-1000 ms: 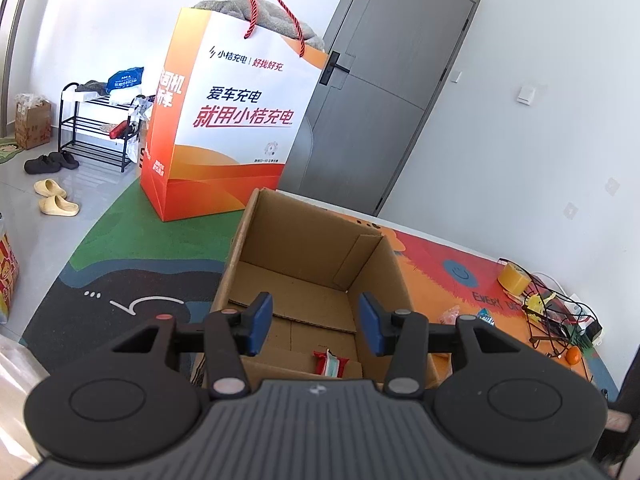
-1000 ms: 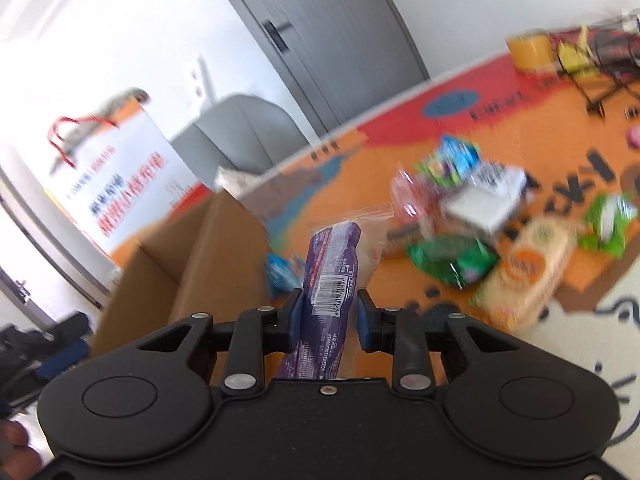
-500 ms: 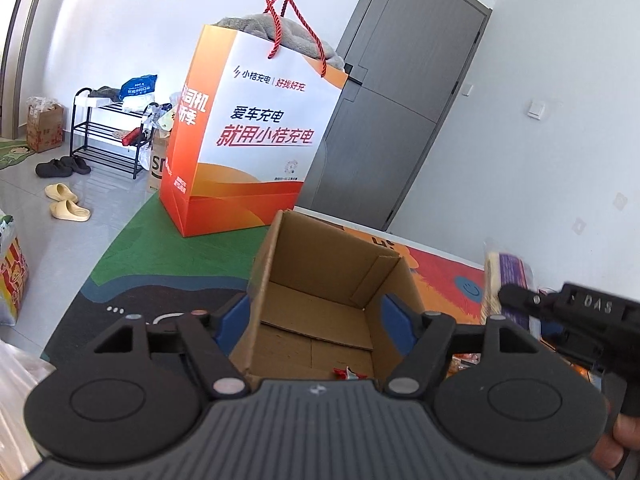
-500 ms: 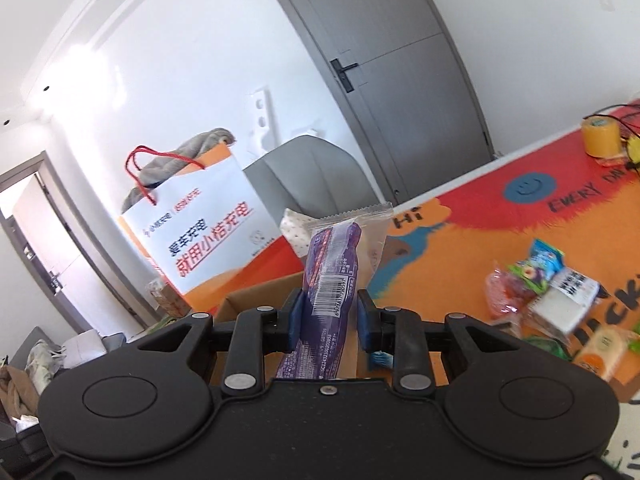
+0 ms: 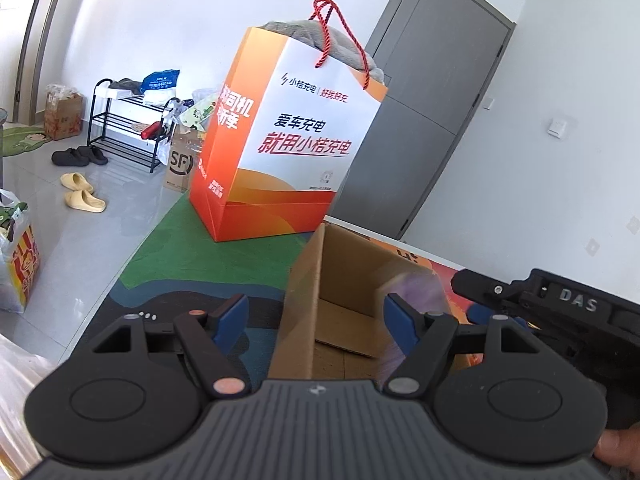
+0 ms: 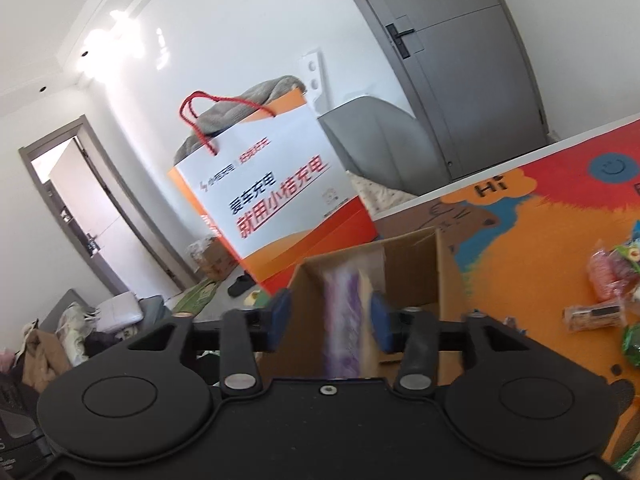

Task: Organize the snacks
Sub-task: 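Carry the purple bread packet into the box and open the right tool, then grasp the green-white bread packet with the left tool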

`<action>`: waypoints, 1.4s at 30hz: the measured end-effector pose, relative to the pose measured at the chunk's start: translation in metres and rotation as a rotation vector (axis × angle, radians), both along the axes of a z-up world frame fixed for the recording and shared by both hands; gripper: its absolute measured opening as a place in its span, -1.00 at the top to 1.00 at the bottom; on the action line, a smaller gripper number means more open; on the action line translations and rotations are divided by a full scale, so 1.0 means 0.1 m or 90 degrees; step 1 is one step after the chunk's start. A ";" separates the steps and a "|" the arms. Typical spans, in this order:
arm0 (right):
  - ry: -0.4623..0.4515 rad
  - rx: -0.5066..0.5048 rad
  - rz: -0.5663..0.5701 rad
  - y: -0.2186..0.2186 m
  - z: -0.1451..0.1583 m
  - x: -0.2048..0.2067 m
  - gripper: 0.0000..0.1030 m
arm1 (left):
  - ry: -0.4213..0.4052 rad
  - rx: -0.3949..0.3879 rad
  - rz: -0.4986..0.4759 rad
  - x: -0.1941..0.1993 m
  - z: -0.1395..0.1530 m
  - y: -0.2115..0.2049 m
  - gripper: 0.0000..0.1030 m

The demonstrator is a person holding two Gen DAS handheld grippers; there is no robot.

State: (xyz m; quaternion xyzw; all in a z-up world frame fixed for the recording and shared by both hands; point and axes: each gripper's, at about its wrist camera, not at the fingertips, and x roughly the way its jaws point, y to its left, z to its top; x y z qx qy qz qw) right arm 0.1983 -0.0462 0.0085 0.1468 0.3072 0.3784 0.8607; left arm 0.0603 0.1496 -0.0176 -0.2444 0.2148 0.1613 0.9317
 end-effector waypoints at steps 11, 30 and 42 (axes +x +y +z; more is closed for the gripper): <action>-0.013 -0.041 -0.087 -0.59 0.03 -0.08 -0.57 | 0.005 0.008 -0.024 0.09 -0.01 -0.29 -0.68; 0.003 -0.069 -0.231 -1.68 -0.11 -0.21 -0.89 | 0.002 0.039 -0.156 0.31 0.01 -1.23 -0.74; 0.052 -0.060 -0.287 -2.23 -0.37 -0.32 -0.99 | 0.022 0.060 -0.229 0.43 -0.07 -1.77 -0.74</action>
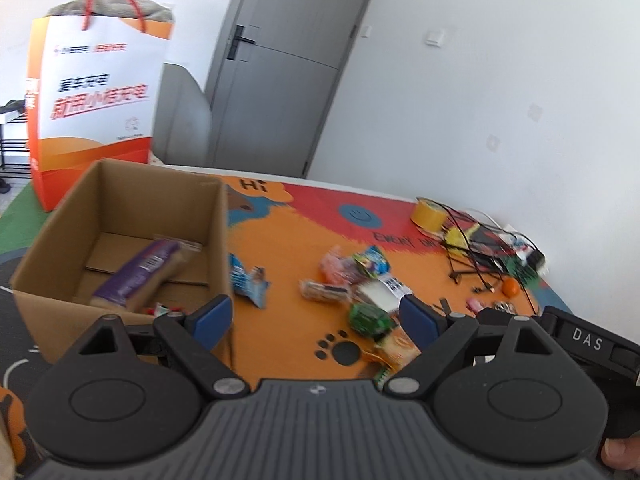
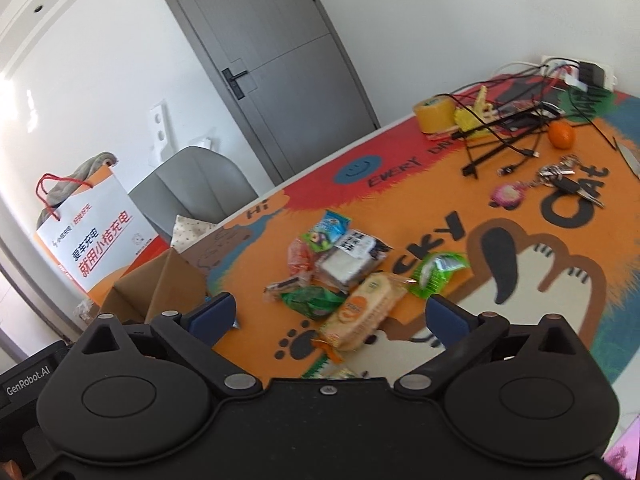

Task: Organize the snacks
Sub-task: 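Grasp the green-white bread packet with the left tool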

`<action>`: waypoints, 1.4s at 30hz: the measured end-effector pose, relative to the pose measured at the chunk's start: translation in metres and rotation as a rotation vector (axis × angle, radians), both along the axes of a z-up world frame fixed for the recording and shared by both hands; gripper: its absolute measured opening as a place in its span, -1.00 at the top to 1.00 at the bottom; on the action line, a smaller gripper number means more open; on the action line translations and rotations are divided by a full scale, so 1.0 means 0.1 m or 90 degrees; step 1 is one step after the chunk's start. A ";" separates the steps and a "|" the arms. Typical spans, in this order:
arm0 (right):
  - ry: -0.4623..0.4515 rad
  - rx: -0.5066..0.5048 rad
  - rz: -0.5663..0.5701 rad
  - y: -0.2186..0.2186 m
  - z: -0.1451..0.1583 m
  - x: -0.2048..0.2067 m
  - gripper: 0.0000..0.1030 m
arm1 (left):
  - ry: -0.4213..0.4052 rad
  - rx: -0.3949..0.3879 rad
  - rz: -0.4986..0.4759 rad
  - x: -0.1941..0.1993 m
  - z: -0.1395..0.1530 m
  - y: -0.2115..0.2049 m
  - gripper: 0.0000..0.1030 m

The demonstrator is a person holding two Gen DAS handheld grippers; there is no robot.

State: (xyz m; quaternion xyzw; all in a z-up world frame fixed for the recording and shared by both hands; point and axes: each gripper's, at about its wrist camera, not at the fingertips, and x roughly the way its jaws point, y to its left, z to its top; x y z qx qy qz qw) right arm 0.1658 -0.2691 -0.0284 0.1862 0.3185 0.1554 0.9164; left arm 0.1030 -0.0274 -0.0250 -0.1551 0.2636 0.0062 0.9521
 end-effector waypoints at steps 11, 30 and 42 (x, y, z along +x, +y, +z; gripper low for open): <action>0.030 0.016 -0.033 -0.32 -0.23 -0.04 -0.99 | 0.043 0.028 -0.049 0.17 -0.23 -0.38 -0.74; 0.081 0.026 -0.058 -0.61 -0.65 0.02 -0.99 | 0.144 0.069 -0.138 0.52 -0.78 -0.85 -0.74; 0.094 0.019 -0.055 -0.59 -0.71 0.08 -1.00 | 0.137 0.110 -0.152 0.59 -0.96 -1.01 -0.83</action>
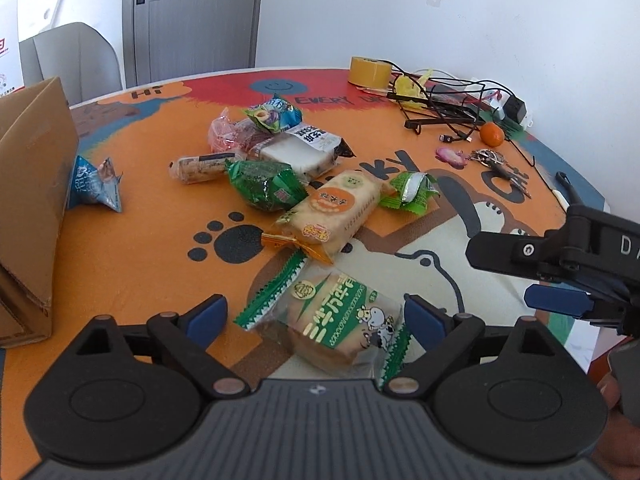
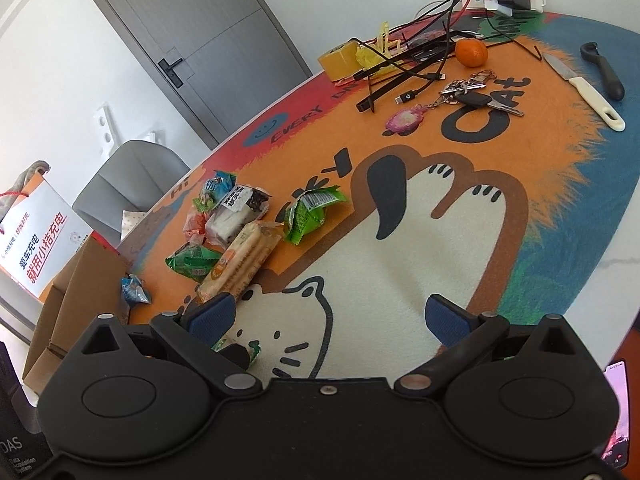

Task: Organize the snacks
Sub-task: 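Grasp the green-white bread packet with the left tool, then grasp the cream bread packet with the right tool while the left holds its packet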

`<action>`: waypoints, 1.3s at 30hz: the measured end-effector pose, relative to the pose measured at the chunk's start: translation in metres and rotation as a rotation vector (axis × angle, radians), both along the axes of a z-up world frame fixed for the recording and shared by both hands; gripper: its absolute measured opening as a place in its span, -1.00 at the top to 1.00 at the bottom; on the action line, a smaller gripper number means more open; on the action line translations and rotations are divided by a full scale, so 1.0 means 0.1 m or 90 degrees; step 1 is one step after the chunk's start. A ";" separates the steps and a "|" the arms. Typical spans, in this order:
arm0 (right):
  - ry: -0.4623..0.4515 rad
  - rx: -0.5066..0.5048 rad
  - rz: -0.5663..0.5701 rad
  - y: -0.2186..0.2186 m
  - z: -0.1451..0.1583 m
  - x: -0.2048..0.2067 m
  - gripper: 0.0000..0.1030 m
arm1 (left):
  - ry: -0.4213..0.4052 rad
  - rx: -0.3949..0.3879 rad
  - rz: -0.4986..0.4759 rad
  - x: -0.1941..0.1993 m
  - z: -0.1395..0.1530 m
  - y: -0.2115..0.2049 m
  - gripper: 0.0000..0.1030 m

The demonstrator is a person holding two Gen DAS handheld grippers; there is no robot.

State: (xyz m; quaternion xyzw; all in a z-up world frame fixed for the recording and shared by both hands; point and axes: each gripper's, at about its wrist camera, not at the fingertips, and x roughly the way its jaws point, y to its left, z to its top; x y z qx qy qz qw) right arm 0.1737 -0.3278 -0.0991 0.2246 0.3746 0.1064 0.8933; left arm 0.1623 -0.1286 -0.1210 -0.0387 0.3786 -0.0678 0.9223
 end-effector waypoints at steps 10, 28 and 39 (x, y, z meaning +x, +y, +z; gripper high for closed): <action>0.000 -0.015 0.017 0.17 -0.01 0.06 -1.00 | -0.021 0.004 -0.028 -0.10 0.01 0.02 -0.22; -0.021 -0.027 0.055 0.64 0.07 0.35 -0.95 | -0.070 -0.069 0.067 -0.21 0.30 0.63 0.06; -0.002 -0.005 0.054 0.77 0.00 0.66 -0.68 | -0.081 -0.080 0.097 -0.04 0.32 0.76 0.06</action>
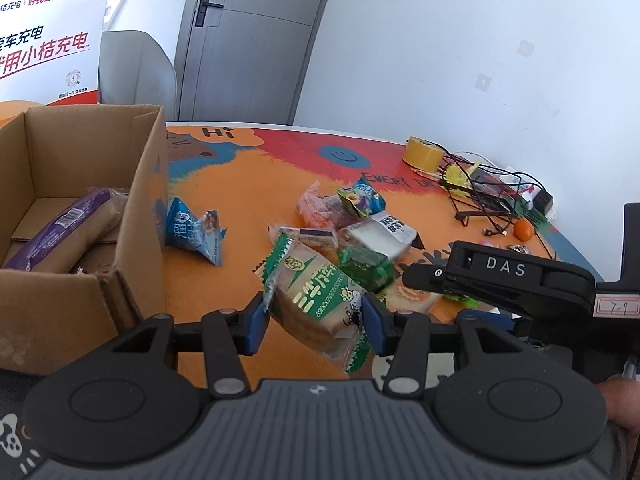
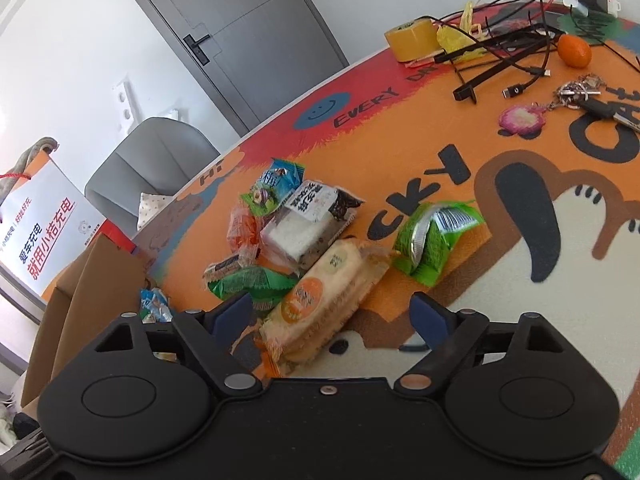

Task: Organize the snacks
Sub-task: 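Grasp the cream bread packet with the right tool while the left holds its packet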

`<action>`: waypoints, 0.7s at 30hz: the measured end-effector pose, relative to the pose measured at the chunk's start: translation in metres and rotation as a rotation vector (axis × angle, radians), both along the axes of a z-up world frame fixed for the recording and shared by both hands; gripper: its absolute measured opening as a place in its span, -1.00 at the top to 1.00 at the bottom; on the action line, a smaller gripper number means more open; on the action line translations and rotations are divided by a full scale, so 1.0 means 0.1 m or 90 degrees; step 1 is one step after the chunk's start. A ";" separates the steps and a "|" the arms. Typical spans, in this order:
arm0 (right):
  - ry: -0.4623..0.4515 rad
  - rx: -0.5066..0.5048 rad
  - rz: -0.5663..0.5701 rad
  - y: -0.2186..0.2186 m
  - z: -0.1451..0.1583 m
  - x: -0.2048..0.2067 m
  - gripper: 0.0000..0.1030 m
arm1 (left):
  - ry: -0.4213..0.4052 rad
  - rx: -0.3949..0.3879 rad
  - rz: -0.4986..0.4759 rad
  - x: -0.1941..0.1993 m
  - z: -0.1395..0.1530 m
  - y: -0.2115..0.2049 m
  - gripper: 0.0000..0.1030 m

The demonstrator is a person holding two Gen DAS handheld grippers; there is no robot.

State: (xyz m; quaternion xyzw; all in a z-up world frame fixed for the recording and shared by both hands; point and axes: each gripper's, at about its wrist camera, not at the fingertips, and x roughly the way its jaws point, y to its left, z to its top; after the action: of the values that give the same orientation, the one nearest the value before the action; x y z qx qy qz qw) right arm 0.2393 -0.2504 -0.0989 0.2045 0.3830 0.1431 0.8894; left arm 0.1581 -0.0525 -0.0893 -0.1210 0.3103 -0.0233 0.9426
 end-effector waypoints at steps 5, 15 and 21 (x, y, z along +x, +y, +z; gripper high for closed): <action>-0.004 -0.019 -0.017 0.05 0.00 0.11 -0.52 | 0.000 -0.007 -0.002 0.06 -0.03 0.01 0.05; -0.047 -0.134 -0.014 0.32 -0.02 0.16 -0.24 | 0.007 -0.021 0.003 0.10 -0.08 0.08 0.05; -0.057 -0.140 0.001 0.26 -0.01 0.07 0.25 | 0.004 -0.024 0.005 0.08 -0.07 0.08 0.05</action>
State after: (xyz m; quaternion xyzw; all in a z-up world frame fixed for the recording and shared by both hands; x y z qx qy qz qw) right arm 0.2461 -0.2241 -0.0995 0.0992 0.3567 0.1101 0.9224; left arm 0.1659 -0.0441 -0.0965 -0.1398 0.3124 -0.0252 0.9393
